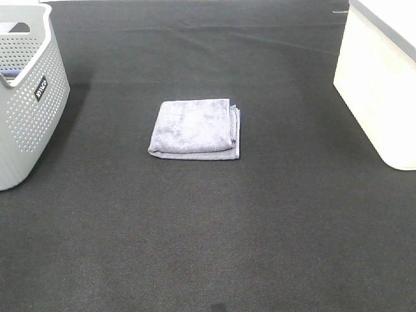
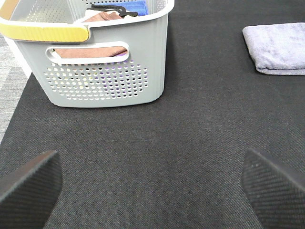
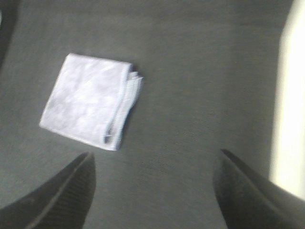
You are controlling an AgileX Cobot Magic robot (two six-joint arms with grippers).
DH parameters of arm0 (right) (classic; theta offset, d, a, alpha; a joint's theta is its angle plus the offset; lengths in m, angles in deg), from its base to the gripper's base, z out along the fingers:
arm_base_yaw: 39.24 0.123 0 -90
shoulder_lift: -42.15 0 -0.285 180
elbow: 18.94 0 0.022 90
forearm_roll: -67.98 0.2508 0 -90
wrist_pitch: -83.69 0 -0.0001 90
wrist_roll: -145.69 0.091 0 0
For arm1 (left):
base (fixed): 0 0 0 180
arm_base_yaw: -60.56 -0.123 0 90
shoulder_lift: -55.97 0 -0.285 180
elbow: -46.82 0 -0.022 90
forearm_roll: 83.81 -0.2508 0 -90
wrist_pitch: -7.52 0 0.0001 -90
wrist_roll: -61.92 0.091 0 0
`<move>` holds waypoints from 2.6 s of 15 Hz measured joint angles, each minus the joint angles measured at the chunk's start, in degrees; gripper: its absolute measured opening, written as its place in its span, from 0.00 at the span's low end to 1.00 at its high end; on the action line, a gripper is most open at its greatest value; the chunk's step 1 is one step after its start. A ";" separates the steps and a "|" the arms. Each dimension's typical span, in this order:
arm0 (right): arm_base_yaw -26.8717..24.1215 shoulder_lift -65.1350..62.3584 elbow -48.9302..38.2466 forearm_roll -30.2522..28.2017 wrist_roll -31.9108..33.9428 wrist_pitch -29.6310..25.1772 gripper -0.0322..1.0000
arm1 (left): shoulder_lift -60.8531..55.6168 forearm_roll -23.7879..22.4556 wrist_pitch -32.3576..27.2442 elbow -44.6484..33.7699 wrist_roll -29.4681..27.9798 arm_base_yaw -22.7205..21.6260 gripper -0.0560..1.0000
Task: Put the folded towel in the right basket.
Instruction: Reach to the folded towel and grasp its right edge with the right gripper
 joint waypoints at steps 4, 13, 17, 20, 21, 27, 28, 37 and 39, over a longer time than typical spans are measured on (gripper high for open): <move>5.79 9.05 4.47 1.38 0.63 -2.58 0.67 | 0.00 0.00 0.00 0.00 0.00 0.00 0.97; 7.16 33.75 16.16 8.65 1.83 -3.38 0.73 | 0.00 0.00 0.00 0.00 0.00 0.00 0.97; 5.50 40.57 20.11 12.72 0.80 -3.67 0.73 | 0.00 0.00 0.00 0.00 0.00 0.00 0.97; 5.16 43.20 20.28 15.36 -1.09 -3.67 0.74 | 0.00 0.00 0.00 0.00 0.00 0.00 0.97; 5.16 43.66 20.34 15.93 -1.49 -3.67 0.74 | 0.00 0.00 0.00 0.00 0.00 0.00 0.97; 5.16 46.58 20.45 19.82 -4.47 -3.67 0.74 | 0.00 0.00 0.00 0.00 0.00 0.00 0.97; 5.16 46.58 20.45 19.82 -4.47 -3.67 0.74 | 0.00 0.00 0.00 0.00 0.00 0.00 0.97; 7.68 48.64 20.86 24.12 -6.76 -2.01 0.37 | 0.00 0.00 0.00 0.00 0.00 0.00 0.97; 7.56 48.76 20.86 23.89 -6.59 -1.95 0.09 | 0.00 0.00 0.00 0.00 0.00 0.00 0.97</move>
